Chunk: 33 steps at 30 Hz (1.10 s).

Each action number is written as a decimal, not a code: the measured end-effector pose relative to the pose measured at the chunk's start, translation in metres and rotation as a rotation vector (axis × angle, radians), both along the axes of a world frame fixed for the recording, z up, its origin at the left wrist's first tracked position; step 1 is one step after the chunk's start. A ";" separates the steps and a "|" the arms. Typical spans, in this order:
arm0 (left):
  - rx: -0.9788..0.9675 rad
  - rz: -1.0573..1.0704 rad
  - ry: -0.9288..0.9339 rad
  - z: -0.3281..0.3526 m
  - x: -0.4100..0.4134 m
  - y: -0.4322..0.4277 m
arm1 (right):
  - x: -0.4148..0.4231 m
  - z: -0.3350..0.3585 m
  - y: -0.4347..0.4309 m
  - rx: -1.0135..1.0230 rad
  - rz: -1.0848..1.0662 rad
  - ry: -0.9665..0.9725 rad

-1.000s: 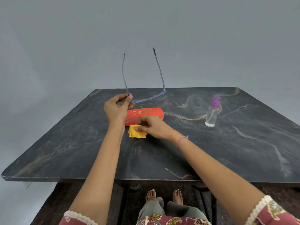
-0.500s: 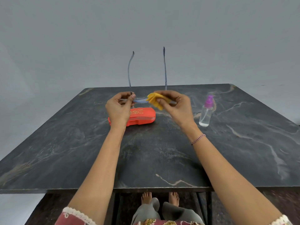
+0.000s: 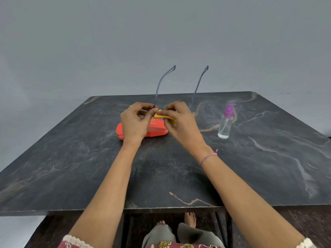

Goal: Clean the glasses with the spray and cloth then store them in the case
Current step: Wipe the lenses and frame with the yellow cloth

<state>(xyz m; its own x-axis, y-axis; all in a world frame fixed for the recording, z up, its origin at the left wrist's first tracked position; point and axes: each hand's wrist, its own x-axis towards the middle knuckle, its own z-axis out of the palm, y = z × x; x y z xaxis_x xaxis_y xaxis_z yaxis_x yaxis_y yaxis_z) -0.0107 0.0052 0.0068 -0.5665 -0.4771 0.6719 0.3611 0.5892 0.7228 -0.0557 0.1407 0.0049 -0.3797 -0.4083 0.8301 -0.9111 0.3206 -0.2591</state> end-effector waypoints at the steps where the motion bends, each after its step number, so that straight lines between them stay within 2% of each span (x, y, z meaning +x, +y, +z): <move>1: 0.001 0.006 0.002 0.000 0.000 0.000 | 0.000 0.001 0.001 0.026 0.013 -0.001; 7: -0.003 0.055 0.010 0.000 0.001 -0.001 | -0.009 0.004 0.010 0.077 -0.010 -0.008; 12: -0.008 0.039 -0.004 0.003 0.004 0.001 | -0.004 0.000 0.001 0.221 0.018 0.073; 17: 0.014 0.058 0.009 0.004 0.002 -0.001 | -0.016 0.004 0.014 0.120 -0.050 0.078; 22: 0.005 0.042 0.032 0.004 0.004 0.000 | -0.007 -0.001 -0.001 0.178 -0.034 0.124; 27: 0.043 0.046 0.048 0.005 0.002 0.001 | -0.014 0.001 0.011 0.099 -0.102 0.129; 33: 0.078 0.027 0.070 0.004 0.004 0.002 | -0.005 -0.001 -0.001 0.112 -0.091 0.247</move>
